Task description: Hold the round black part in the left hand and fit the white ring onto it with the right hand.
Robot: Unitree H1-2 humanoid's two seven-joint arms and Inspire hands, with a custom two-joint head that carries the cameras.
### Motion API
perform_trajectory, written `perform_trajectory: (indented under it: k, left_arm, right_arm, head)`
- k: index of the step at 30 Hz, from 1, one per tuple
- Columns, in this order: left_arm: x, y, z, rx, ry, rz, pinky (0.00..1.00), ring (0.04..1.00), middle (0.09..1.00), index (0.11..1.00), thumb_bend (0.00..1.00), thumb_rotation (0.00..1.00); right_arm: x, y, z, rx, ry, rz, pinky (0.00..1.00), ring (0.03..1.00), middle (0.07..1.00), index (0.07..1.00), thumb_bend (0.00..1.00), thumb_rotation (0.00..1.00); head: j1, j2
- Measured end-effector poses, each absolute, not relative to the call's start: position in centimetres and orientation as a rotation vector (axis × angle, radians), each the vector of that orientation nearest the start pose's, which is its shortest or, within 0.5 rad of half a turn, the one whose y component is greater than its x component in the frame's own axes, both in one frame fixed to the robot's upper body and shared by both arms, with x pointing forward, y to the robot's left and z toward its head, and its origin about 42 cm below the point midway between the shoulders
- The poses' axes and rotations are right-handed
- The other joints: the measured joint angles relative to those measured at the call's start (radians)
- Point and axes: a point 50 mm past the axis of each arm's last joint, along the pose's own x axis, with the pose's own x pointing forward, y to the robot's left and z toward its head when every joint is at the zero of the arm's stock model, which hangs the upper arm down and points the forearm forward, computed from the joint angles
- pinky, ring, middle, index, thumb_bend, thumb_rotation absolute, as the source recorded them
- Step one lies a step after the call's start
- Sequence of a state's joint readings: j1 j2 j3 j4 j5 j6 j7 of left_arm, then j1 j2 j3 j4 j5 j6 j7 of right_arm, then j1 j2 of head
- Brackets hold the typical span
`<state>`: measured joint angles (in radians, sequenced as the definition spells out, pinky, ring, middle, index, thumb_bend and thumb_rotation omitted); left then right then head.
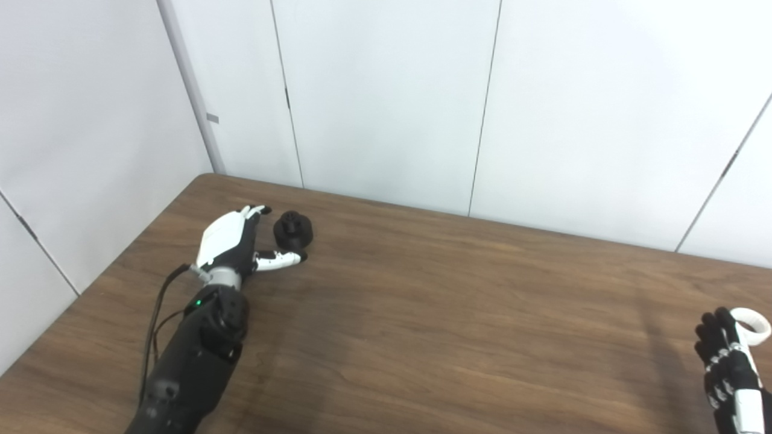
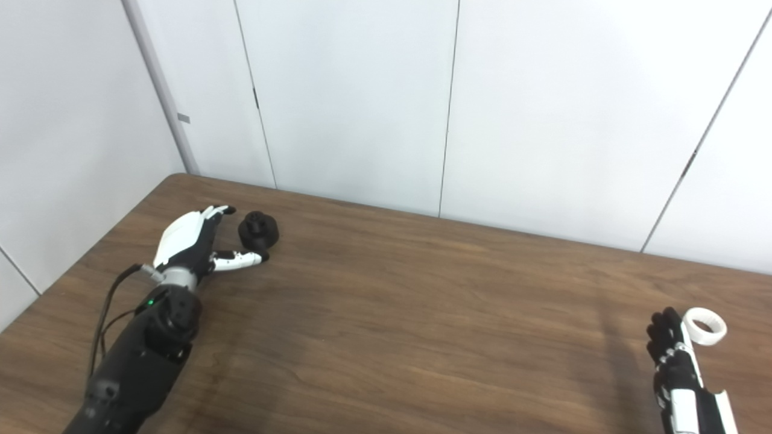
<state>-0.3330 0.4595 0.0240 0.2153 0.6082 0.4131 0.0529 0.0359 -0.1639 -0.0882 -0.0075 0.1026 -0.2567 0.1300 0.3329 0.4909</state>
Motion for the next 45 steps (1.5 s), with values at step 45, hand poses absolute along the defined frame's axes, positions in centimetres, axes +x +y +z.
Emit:
perform_trajectory:
  k: [45]
  left_arm:
    - [44.1, 38.6, 17.5, 1.051, 0.388, 0.308, 1.0, 1.0, 0.953, 0.797, 0.88, 0.37]
  right_arm:
    - [26.1, -28.4, 11.5, -0.094, -0.244, 0.033, 1.0, 0.952, 0.952, 0.967, 0.55, 1.0]
  head:
    - [-0.015, 0.015]
